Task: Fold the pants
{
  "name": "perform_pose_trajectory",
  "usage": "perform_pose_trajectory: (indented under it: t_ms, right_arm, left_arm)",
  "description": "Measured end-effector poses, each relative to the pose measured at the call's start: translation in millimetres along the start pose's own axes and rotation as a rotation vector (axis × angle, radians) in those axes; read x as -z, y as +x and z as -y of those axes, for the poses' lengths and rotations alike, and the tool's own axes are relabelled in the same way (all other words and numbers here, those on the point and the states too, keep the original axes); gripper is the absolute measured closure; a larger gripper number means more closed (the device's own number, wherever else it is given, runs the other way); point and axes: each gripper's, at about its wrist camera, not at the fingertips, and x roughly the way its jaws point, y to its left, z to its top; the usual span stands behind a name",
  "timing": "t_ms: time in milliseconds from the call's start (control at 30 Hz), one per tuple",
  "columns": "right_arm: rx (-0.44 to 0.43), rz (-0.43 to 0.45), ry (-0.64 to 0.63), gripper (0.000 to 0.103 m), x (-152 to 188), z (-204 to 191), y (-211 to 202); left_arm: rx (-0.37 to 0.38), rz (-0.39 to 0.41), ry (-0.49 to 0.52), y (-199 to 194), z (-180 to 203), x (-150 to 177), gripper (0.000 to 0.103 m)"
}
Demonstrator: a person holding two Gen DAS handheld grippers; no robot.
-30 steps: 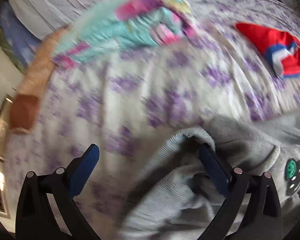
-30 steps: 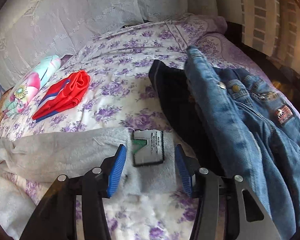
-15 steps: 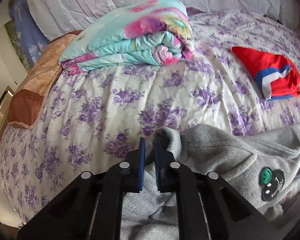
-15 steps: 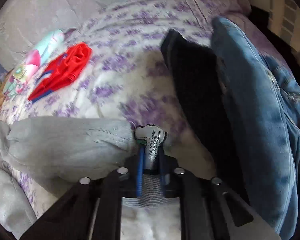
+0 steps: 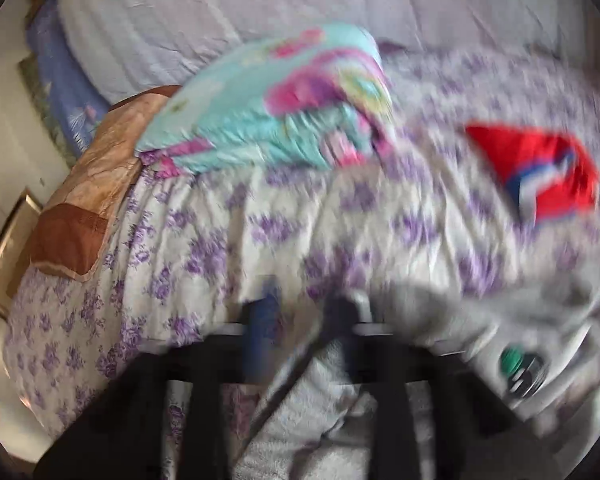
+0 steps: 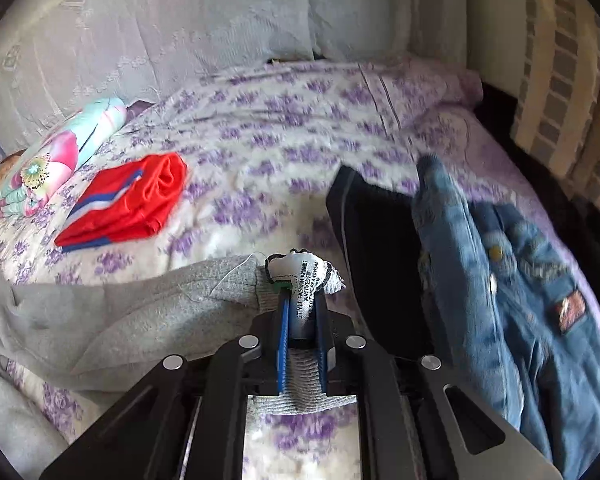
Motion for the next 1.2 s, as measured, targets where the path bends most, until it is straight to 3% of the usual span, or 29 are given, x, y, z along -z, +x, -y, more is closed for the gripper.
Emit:
perform_pose_trajectory:
  t_ms: [33,100,200,267,333,400,533,633,700,767,833,867,1000,1067,1200]
  right_arm:
    - [-0.011,-0.014,0.012,0.091,6.4,5.3,1.4]
    - [-0.022,-0.039,0.029,0.09,16.2,11.0,5.3]
    - [-0.017,-0.06,0.037,0.089,24.5,10.5,11.1]
    - [-0.007,-0.063,0.032,0.089,26.2,7.6,12.3]
    - [-0.003,-0.062,0.032,0.089,26.6,6.7,11.3]
    - [-0.005,-0.065,0.031,0.088,26.6,6.5,11.6]
    - [-0.004,-0.065,0.029,0.088,27.2,6.3,10.7]
    - [-0.005,-0.064,0.032,0.088,27.1,7.0,11.0]
    - [-0.003,-0.064,0.032,0.088,27.2,7.2,11.1]
    - [-0.005,-0.06,0.034,0.088,27.8,7.7,10.8]
    - [-0.019,-0.032,0.053,0.089,28.1,9.8,7.0]
    - [-0.025,-0.014,0.063,0.089,27.8,11.1,2.9]
    - [-0.058,0.037,0.087,0.089,18.9,16.2,-10.3]
    - [-0.066,0.057,0.09,0.089,9.6,13.5,-11.8]
    - [-0.007,0.088,0.062,0.089,-13.9,0.4,-2.7]
  left_arm:
    - [-0.008,0.003,0.014,3.6,1.4,4.5,0.018]
    - [0.018,0.003,0.045,11.2,4.9,8.4,0.017]
    - [0.114,-0.056,0.067,24.7,13.2,1.0,0.018]
    - [0.157,-0.1,0.085,31.4,22.3,-3.3,0.033]
    - [0.206,-0.175,0.12,39.8,34.7,-4.2,0.061]
    - [0.199,-0.226,0.143,48.4,40.0,-4.1,0.063]
    - [0.22,-0.292,0.137,57.4,31.9,-4.5,0.061]
    - [0.231,-0.316,0.119,61.4,24.1,-7.3,0.042]
    - [0.278,-0.335,0.098,67.6,24.7,-7.4,0.044]
    - [0.31,-0.338,0.072,70.0,27.3,-9.1,0.073]
    - [0.298,-0.292,0.052,60.3,28.6,-14.9,0.086]
    - [0.303,-0.252,0.035,50.8,25.0,-19.1,0.089]
    - [0.378,-0.049,-0.191,2.5,-29.9,-38.8,0.099]
    - [0.403,-0.011,-0.295,-0.6,-53.2,-40.2,0.099]
    - [0.281,-0.072,-0.259,33.5,-43.2,-37.4,0.099]
